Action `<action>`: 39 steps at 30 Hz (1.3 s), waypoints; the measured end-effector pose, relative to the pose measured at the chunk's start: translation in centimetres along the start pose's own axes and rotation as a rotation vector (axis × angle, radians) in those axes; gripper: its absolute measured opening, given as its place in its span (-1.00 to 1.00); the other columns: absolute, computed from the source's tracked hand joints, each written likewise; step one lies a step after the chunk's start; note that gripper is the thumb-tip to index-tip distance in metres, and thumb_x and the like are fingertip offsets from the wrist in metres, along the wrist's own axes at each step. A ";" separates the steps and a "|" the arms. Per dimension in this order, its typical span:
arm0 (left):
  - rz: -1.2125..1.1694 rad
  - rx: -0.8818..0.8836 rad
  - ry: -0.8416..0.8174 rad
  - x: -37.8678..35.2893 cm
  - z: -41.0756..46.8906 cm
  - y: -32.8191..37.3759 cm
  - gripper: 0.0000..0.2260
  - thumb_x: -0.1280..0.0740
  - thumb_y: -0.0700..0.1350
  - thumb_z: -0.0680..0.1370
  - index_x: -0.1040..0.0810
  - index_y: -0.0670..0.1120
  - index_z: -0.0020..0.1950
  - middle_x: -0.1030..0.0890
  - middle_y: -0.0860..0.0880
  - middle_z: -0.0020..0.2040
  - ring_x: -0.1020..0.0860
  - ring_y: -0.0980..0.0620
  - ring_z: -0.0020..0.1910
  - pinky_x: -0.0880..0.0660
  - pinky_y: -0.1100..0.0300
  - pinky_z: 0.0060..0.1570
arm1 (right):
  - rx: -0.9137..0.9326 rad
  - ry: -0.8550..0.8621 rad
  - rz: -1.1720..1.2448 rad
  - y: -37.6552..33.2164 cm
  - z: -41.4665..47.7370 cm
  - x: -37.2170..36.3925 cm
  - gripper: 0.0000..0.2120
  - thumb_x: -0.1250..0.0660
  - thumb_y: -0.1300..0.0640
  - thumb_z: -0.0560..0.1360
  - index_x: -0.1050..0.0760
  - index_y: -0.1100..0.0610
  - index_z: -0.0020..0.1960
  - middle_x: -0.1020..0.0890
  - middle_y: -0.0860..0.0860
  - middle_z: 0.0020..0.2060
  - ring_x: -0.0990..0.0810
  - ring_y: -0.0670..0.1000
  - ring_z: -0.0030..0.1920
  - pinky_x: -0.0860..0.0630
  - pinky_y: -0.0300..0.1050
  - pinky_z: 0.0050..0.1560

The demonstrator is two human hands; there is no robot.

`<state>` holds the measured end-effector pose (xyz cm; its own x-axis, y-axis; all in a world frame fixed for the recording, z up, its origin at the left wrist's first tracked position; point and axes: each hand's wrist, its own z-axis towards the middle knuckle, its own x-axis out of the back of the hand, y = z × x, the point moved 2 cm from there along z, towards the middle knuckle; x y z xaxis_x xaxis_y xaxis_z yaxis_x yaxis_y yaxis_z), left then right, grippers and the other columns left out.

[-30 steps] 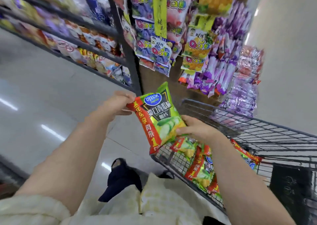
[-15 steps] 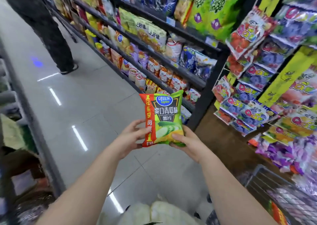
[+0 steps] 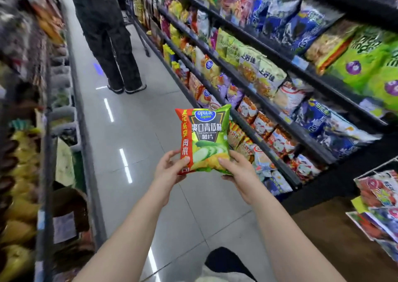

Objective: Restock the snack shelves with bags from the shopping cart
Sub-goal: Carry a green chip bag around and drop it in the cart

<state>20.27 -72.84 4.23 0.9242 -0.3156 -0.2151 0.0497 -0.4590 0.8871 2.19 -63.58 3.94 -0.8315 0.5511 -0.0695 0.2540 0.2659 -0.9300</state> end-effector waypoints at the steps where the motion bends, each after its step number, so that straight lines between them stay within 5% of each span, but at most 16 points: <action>1: -0.007 -0.010 0.009 -0.2 1.6 1.1 -0.70 -0.41 -0.17 0.53 -0.51 -0.03 0.25 -0.62 -0.08 -0.01 -0.60 0.00 -0.12 -0.53 0.15 -0.09 | 0.026 0.030 -0.004 -1.1 1.7 -0.5 -0.54 -0.43 0.15 0.48 -0.41 0.13 0.34 -0.66 -0.07 0.03 -0.63 -0.08 -0.03 -0.52 -0.09 -0.07; 8: 0.021 -0.196 -0.007 -4.1 15.8 12.4 -0.73 -0.43 -0.12 0.52 -0.52 0.02 0.20 -0.62 0.03 -0.17 -0.58 0.08 -0.19 -0.47 0.17 -0.13 | 0.248 0.091 0.121 -11.7 17.3 -3.1 -0.66 -0.51 0.18 0.42 -0.51 0.04 0.14 -0.64 0.08 0.12 -0.61 0.09 0.16 -0.55 0.02 0.17; 12: 0.038 -0.303 0.026 -6.3 23.7 20.6 -0.70 -0.44 -0.12 0.52 -0.52 -0.02 0.23 -0.65 0.06 -0.20 -0.59 0.13 -0.24 -0.47 0.19 -0.14 | 0.334 0.019 0.123 -20.3 25.7 -5.0 -0.65 -0.44 0.24 0.48 -0.48 0.12 0.23 -0.63 0.12 0.10 -0.65 -0.01 0.04 -0.59 -0.27 -0.06; 17: 0.029 -0.388 0.061 -7.4 33.6 30.6 -0.71 -0.44 -0.11 0.52 -0.53 0.00 0.22 -0.61 -0.06 -0.10 -0.58 0.07 -0.19 -0.47 0.15 -0.12 | 0.415 -0.040 0.107 -30.2 35.5 -8.9 -0.66 -0.43 0.23 0.49 -0.48 0.06 0.23 -0.59 0.11 0.18 -0.62 0.02 0.12 -0.57 -0.21 0.06; 21: 0.017 -0.428 0.075 -6.8 41.5 37.9 -0.71 -0.41 -0.10 0.54 -0.53 0.01 0.25 -0.61 -0.09 0.00 -0.58 0.05 -0.15 -0.47 0.17 -0.14 | 0.482 -0.061 0.018 -36.6 42.7 -12.8 -0.62 -0.43 0.23 0.48 -0.47 0.08 0.27 -0.55 0.10 0.19 -0.58 -0.11 0.10 -0.50 -0.35 -0.09; 26: 0.060 -0.508 0.008 -5.2 51.0 46.8 -0.78 -0.36 -0.18 0.57 -0.50 -0.03 0.20 -0.61 0.00 -0.09 -0.59 0.21 -0.33 -0.51 0.34 -0.38 | 0.555 -0.040 -0.006 -43.1 51.0 -17.8 -0.65 -0.44 0.23 0.47 -0.47 0.05 0.22 -0.59 -0.05 0.05 -0.59 -0.20 0.01 -0.47 -0.36 -0.09; 31: 0.170 -0.571 -0.089 -3.8 60.4 56.4 -0.78 -0.42 -0.13 0.53 -0.52 0.03 0.15 -0.63 -0.04 -0.02 -0.62 0.09 -0.19 -0.56 0.10 -0.13 | 0.594 0.033 0.010 -49.5 58.9 -22.5 -0.62 -0.47 0.22 0.45 -0.47 0.03 0.21 -0.57 -0.07 0.04 -0.59 -0.12 0.03 -0.52 -0.18 -0.02; 35: 0.194 -0.604 -0.175 -4.5 67.0 64.2 -0.76 -0.40 -0.12 0.55 -0.51 0.00 0.20 -0.62 -0.06 -0.01 -0.61 0.05 -0.19 -0.54 0.21 -0.31 | 0.645 0.116 0.034 -55.5 64.5 -25.3 -0.65 -0.48 0.24 0.43 -0.49 0.04 0.15 -0.59 -0.01 0.04 -0.61 -0.03 0.04 -0.50 -0.17 -0.03; 39: 0.221 -0.649 -0.269 -7.2 72.2 70.4 -0.76 -0.38 -0.04 0.57 -0.51 0.06 0.22 -0.63 -0.02 0.02 -0.62 0.01 -0.07 -0.56 0.03 0.01 | 0.735 0.249 -0.009 -61.6 68.9 -26.0 -0.68 -0.50 0.21 0.42 -0.49 0.02 0.09 -0.62 0.04 0.03 -0.63 0.01 -0.02 -0.52 -0.15 -0.04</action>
<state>-10.21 -162.83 38.77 0.8180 -0.5748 -0.0216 0.1640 0.1970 0.9666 -25.82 -148.79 38.14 -0.6744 0.7361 -0.0585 -0.2177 -0.2740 -0.9368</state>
